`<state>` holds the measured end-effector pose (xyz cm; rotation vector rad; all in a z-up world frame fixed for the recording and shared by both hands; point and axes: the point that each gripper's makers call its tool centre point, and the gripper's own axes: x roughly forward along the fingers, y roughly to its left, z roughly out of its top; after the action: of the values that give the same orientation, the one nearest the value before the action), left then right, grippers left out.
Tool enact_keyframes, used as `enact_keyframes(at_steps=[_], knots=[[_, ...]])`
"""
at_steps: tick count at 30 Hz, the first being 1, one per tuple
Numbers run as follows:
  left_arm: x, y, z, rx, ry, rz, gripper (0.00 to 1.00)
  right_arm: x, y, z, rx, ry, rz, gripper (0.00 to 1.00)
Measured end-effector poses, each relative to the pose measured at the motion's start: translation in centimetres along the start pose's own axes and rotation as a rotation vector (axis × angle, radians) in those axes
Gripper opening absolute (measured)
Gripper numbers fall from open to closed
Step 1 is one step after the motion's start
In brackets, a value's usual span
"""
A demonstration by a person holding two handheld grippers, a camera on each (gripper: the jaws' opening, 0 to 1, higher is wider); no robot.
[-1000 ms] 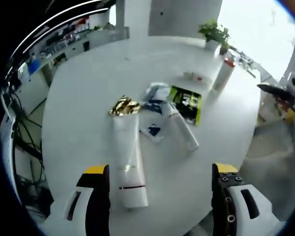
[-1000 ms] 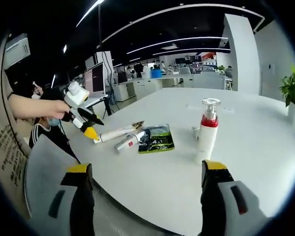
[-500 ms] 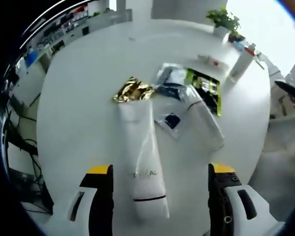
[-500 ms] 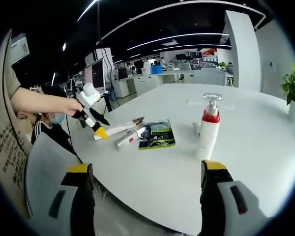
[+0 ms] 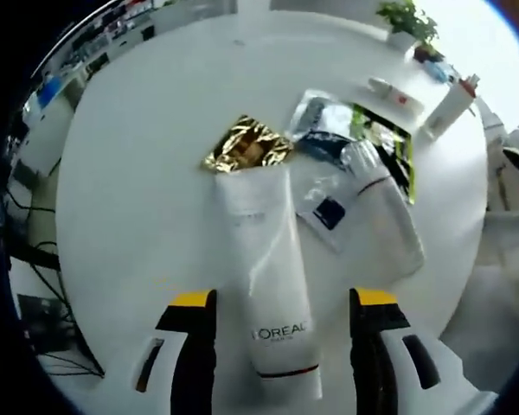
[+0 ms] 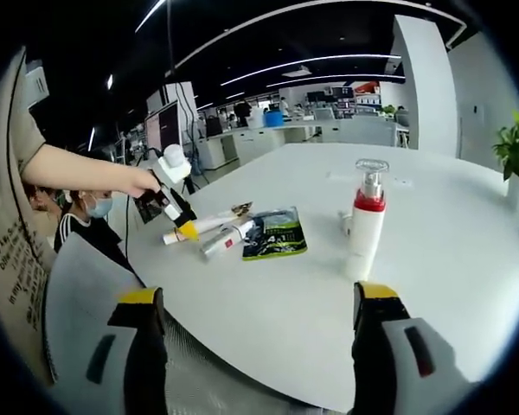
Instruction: Arrange the skincare products in the storage area until every visible bottle or jar stands upright without overlapping.
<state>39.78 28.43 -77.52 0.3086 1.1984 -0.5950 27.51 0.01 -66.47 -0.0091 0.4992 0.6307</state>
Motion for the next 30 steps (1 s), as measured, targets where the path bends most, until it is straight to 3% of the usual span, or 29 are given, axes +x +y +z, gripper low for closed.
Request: enact_keyframes(at_steps=[6,11,18,20,21,22,30], knots=[[0.1,0.7,0.4,-0.001,0.017,0.005,0.49,0.0,-0.2,0.0,0.01,-0.001,-0.004,0.89],[0.3,1.2,0.2,0.044,0.039,0.046,0.43,0.0,-0.2,-0.1,0.01,0.004,-0.008,0.89],[0.3,1.1,0.2,0.07,0.062,0.062,0.4,0.1,-0.2,-0.3,0.01,0.012,-0.006,0.88],[0.3,1.0,0.3,0.075,0.062,0.058,0.32,0.1,-0.2,-0.3,0.009,0.014,-0.006,0.88],[0.2,1.6,0.3,0.075,0.061,0.112,0.31,0.1,-0.2,-0.3,0.009,0.015,-0.006,0.88],[0.4,1.0,0.3,0.082,0.058,0.071,0.31,0.1,-0.2,-0.4,0.01,0.016,-0.005,0.88],[0.6,1.2,0.2,0.024,0.037,0.075,0.28,0.1,-0.2,-0.4,0.001,0.019,-0.008,0.88]])
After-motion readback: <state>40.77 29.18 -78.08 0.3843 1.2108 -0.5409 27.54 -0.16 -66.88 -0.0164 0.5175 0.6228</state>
